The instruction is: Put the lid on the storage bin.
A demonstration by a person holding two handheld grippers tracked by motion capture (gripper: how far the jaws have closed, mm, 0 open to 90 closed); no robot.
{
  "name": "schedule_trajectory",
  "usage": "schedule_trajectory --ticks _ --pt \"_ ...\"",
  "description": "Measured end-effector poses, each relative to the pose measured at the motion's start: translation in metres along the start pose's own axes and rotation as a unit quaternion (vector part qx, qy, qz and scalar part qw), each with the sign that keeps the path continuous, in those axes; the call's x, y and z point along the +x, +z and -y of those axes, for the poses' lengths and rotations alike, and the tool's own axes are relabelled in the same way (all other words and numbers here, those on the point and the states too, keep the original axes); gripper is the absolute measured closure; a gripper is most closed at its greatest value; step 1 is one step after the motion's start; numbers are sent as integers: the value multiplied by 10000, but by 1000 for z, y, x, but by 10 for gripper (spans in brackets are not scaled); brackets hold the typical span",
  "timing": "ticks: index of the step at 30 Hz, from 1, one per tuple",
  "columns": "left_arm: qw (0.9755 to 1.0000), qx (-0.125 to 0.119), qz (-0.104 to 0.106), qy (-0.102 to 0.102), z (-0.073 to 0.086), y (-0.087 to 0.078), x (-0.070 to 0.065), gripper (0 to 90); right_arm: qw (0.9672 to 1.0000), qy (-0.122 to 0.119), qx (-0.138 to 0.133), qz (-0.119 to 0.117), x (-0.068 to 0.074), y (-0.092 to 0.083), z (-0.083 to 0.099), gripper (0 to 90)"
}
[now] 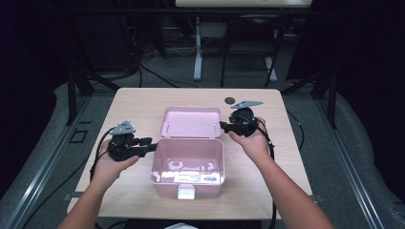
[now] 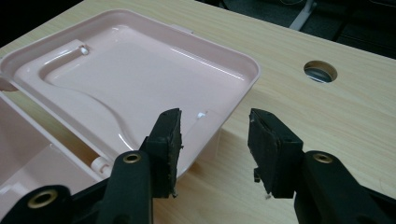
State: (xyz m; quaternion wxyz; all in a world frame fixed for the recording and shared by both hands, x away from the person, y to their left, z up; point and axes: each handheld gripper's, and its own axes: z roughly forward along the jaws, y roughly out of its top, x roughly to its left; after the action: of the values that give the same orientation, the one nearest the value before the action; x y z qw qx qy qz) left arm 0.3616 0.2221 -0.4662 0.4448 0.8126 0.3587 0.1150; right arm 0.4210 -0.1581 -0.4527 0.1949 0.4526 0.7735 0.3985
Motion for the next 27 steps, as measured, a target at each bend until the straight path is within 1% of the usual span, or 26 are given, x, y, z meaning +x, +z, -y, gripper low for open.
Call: schedule_trajectory --ticks 1,2,4,7,11,17,20,22,24,26,27 --pt "10000 52 -12 5 0 0 0 629 10000 13 -7 7 -1 1 0 539" --pt "10000 31 -46 10 0 0 0 636 10000 12 -10 35 -1 2 0 538" --pt "9999 105 -40 15 1 1 1 654 10000 23 -5 36 -3 4 0 534" --pt "10000 68 -42 -7 2 2 0 665 10000 18 12 69 -6 8 0 533" --pt "10000 81 -19 -21 2 3 0 675 9999 157 -40 21 -9 13 -1 533" --pt "9999 136 35 -25 2 3 -1 711 9996 277 95 25 -13 18 -6 554" --pt "9999 140 52 -29 2 4 -2 730 9995 273 128 32 -13 20 -9 558" --pt "9999 151 71 -9 2 4 -2 740 9995 293 77 41 -13 22 -11 564" --pt "9999 150 77 6 2 4 -2 747 9994 336 80 52 -13 24 -12 572" --pt "9999 144 93 11 2 4 -2 761 9990 409 149 47 -15 28 -12 583" --pt "9999 125 3 28 2 5 -4 768 9988 413 246 67 -16 30 -13 585"
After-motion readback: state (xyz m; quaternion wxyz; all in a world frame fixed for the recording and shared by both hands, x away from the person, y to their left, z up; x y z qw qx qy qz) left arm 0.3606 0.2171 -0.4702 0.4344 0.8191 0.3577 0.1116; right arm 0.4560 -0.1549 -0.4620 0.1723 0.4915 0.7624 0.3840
